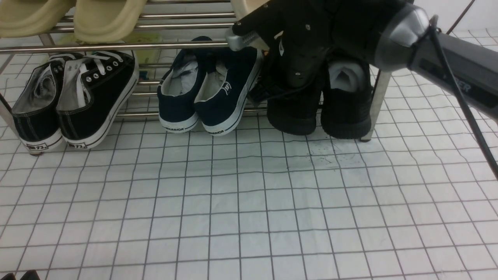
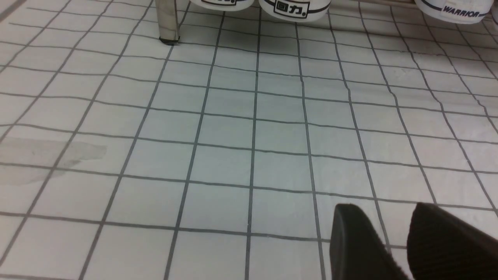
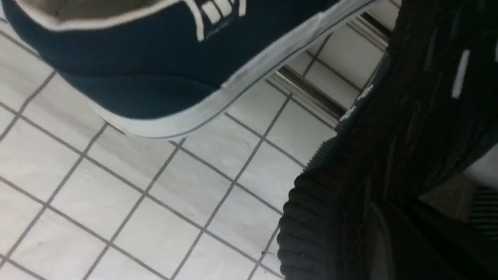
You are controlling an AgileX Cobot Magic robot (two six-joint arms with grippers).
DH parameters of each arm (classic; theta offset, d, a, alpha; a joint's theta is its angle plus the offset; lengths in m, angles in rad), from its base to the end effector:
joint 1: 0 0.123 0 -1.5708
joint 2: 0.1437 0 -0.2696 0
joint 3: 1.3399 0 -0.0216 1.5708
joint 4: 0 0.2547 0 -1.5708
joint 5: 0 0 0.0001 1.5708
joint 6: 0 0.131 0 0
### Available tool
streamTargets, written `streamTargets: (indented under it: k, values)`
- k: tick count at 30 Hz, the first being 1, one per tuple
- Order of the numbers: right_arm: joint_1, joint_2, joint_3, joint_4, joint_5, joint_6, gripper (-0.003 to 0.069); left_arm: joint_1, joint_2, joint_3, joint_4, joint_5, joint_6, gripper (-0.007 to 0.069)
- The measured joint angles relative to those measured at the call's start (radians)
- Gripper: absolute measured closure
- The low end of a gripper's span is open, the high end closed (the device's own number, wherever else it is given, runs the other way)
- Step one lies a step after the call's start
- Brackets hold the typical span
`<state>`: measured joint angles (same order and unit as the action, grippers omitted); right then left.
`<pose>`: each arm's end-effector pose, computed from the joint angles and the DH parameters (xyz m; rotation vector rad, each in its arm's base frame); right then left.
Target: Take the shoes off the shelf with your hand from the white checkered tablecloth.
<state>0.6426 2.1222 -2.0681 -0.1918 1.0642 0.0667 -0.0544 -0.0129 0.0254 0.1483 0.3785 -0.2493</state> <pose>0.4083 0.2784 0.2497 -0.7878 2.4479 0.0130 0.1102 0.0012 0.1600 -0.0909 1.8686 -0.0633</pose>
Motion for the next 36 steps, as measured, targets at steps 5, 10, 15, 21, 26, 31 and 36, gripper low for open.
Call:
streamTargets:
  k: [5, 10, 15, 21, 26, 31, 36]
  values:
    - [0.018, -0.009, 0.0, -0.001, 0.074, 0.0, 0.0638, 0.0, 0.0, 0.0, 0.001, 0.0, 0.0, 0.0385]
    - [0.053, -0.036, 0.0, 0.015, 0.167, 0.0, 0.0636, 0.0, 0.0, 0.0, 0.001, 0.0, 0.0, 0.0385]
    - [0.061, -0.063, 0.0, 0.02, 0.182, 0.0, 0.0636, 0.0, 0.0, 0.0, 0.001, 0.0, 0.0, 0.0385]
    - [0.061, -0.119, 0.0, 0.052, 0.191, 0.0, 0.0636, 0.0, 0.0, 0.0, 0.001, 0.0, 0.0, 0.0385]
    - [0.061, -0.211, 0.069, 0.129, 0.192, 0.0, 0.0636, 0.0, 0.0, 0.0, 0.002, 0.001, 0.0, 0.0385]
    - [0.074, -0.345, 0.256, 0.17, 0.192, 0.021, 0.0635, 0.0, 0.0, 0.0, 0.002, 0.001, 0.0, 0.0385]
    - [0.114, -0.402, 0.363, 0.178, 0.203, 0.054, 0.0635, 0.0, 0.0, 0.0, 0.003, 0.001, 0.0, 0.0385]
